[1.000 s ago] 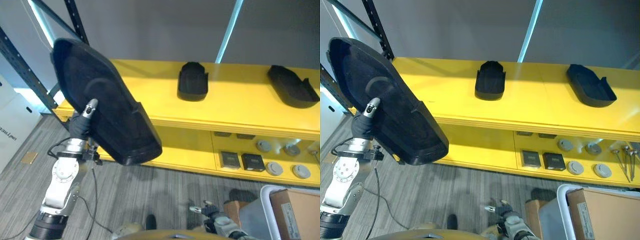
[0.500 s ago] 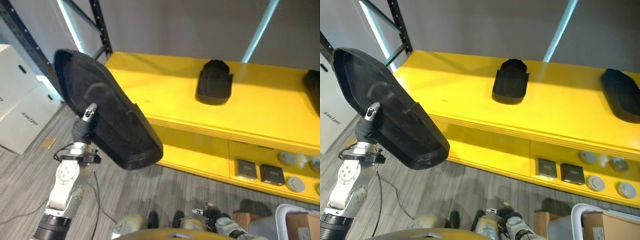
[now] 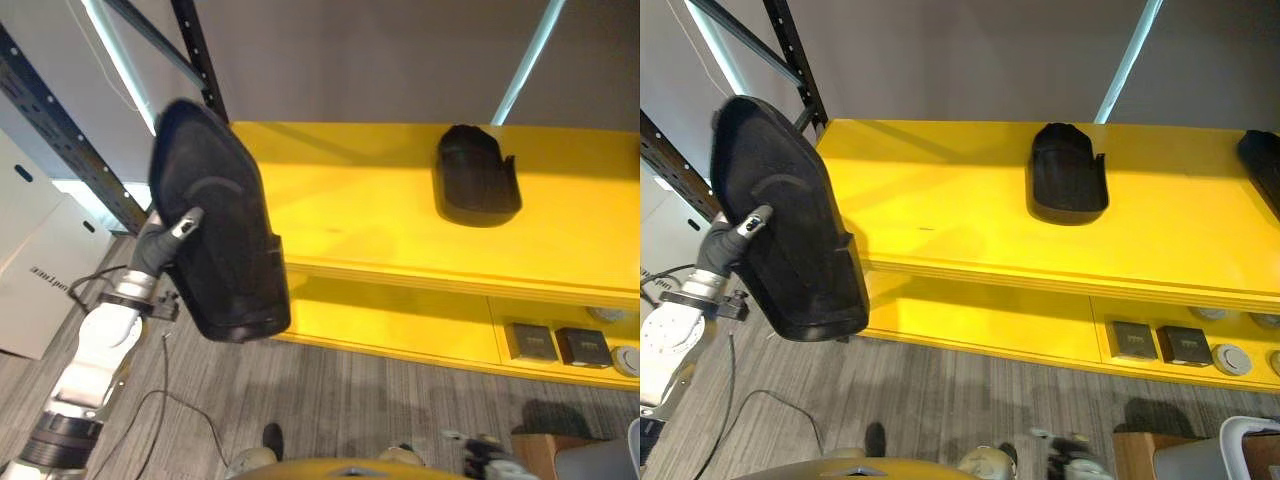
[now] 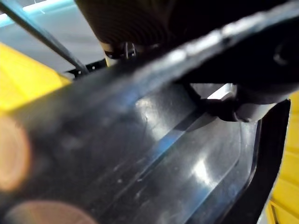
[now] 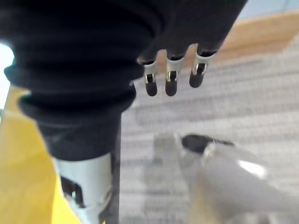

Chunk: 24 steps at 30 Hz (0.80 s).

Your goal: Move parts from the plastic box to the shelf.

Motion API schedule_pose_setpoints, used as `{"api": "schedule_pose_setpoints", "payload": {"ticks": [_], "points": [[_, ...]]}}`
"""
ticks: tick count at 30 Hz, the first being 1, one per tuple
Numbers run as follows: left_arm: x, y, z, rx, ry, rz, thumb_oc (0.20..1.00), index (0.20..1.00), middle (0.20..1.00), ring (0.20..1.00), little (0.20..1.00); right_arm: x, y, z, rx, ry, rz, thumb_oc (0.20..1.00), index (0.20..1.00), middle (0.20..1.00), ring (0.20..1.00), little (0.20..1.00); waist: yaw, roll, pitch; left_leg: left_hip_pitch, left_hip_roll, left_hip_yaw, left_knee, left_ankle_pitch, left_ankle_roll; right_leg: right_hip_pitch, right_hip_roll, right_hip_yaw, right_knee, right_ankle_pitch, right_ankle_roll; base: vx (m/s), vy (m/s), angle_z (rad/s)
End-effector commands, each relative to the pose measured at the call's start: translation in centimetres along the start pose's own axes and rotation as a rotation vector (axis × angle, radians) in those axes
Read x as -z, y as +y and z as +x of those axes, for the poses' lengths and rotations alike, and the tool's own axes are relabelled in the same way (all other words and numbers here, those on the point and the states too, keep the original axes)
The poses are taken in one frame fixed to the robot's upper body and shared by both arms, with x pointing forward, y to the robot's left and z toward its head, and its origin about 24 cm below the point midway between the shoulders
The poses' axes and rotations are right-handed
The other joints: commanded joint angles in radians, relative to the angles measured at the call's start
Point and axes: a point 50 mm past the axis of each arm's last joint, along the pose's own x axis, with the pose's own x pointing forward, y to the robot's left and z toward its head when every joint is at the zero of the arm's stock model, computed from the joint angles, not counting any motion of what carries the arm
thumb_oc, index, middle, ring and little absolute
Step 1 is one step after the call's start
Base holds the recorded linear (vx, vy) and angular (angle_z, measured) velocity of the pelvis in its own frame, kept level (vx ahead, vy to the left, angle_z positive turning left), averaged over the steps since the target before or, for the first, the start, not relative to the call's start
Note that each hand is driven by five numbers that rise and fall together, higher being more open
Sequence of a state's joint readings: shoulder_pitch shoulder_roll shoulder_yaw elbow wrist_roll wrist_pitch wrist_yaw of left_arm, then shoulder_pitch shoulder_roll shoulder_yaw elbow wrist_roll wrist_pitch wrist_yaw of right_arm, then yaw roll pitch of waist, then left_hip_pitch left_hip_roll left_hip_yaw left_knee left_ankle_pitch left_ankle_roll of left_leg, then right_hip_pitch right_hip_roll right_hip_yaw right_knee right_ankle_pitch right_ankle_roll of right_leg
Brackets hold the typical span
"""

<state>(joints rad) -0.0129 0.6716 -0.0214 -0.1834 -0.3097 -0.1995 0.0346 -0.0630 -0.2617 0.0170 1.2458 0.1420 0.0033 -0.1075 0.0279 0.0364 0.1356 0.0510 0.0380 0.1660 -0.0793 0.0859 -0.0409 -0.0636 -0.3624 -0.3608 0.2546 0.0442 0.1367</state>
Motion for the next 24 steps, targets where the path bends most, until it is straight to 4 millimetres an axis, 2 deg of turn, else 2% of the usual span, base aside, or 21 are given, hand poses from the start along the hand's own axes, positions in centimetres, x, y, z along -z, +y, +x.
{"api": "schedule_pose_setpoints", "payload": {"ticks": [1, 4, 5, 7, 10, 14, 18, 24], "points": [[-2.7, 1.4, 0.6, -0.067, -0.145, 0.080, 0.200, 0.200, 0.200, 0.200, 0.200, -0.2, 2.2, -0.2, -0.073, -0.034, -0.143, 1.000, 1.000, 1.000, 1.000, 1.000, -0.025, -0.002, -0.012, -0.012, 0.053, -0.044, -0.008, -0.109, -0.009, 0.010, 0.153, 0.080, -0.204, -0.013, 0.034, 0.15, 0.088, 0.02], [-2.5, 1.9, 0.7, -0.092, -0.134, 0.102, 0.200, 0.200, 0.200, 0.200, 0.200, 0.6, 2.8, -0.3, -0.096, -0.012, -0.182, 1.000, 1.000, 1.000, 1.000, 1.000, -0.032, -0.005, -0.014, -0.001, 0.057, -0.040, -0.008, -0.118, -0.011, 0.010, 0.183, 0.082, -0.270, -0.002, 0.038, 0.15, -0.014, -0.22], [-2.3, 2.0, 0.8, -0.104, -0.122, 0.110, 0.200, 0.200, 0.200, 0.200, 0.200, 1.1, 2.9, -0.4, -0.106, 0.003, -0.191, 1.000, 1.000, 1.000, 1.000, 1.000, -0.036, -0.009, -0.014, 0.008, 0.057, -0.041, -0.008, -0.123, -0.011, 0.022, 0.194, 0.107, -0.282, -0.007, 0.036, 0.17, -0.062, -0.02], [-1.8, 2.1, 0.7, -0.123, -0.106, 0.107, 0.200, 0.200, 0.200, 0.200, 0.200, 2.2, 2.9, -0.6, -0.117, 0.032, -0.215, 1.000, 1.000, 1.000, 1.000, 1.000, -0.041, -0.022, -0.026, 0.013, 0.058, -0.038, -0.008, -0.122, -0.016, 0.041, 0.201, 0.132, -0.309, 0.003, 0.029, 0.17, -0.069, 0.15], [-1.0, 2.5, 0.8, -0.153, -0.069, 0.061, 0.200, 0.200, 0.200, 0.200, 0.200, 2.5, 2.3, -0.6, -0.114, 0.023, -0.238, 1.000, 1.000, 1.000, 1.000, 1.000, -0.059, -0.027, -0.039, 0.020, 0.072, -0.031, -0.008, -0.123, -0.026, 0.059, 0.215, 0.135, -0.337, 0.004, 0.023, 0.15, -0.075, -0.11], [-0.2, 3.8, 2.3, -0.176, -0.041, -0.010, 0.200, 0.200, 0.200, 0.200, 0.200, 2.3, 1.8, -0.6, -0.122, 0.010, -0.274, 1.000, 1.000, 1.000, 1.000, 1.000, -0.084, -0.025, -0.048, 0.007, 0.093, -0.023, -0.008, -0.119, -0.040, 0.042, 0.238, 0.146, -0.342, -0.012, 0.019, 0.08, -0.056, -0.11], [-0.9, 5.4, 4.4, -0.155, -0.040, 0.043, 0.200, 0.200, 0.200, 0.200, 0.200, 2.6, 1.6, -0.6, -0.134, 0.017, -0.265, 1.000, 1.000, 1.000, 1.000, 1.000, -0.105, -0.021, -0.043, -0.003, 0.104, -0.015, -0.008, -0.116, -0.048, 0.032, 0.250, 0.160, -0.342, -0.017, 0.018, 0.04, -0.028, -0.09], [-1.3, 7.6, 6.8, -0.188, -0.007, 0.087, 0.200, 0.200, 0.200, 0.200, 0.200, 3.2, 2.6, -0.8, -0.177, 0.039, -0.296, 1.000, 1.000, 1.000, 1.000, 1.000, -0.126, -0.011, -0.033, -0.014, 0.108, 0.001, -0.008, -0.117, -0.052, 0.013, 0.258, 0.176, -0.342, -0.020, 0.020, 0.04, -0.004, -0.14]]}}
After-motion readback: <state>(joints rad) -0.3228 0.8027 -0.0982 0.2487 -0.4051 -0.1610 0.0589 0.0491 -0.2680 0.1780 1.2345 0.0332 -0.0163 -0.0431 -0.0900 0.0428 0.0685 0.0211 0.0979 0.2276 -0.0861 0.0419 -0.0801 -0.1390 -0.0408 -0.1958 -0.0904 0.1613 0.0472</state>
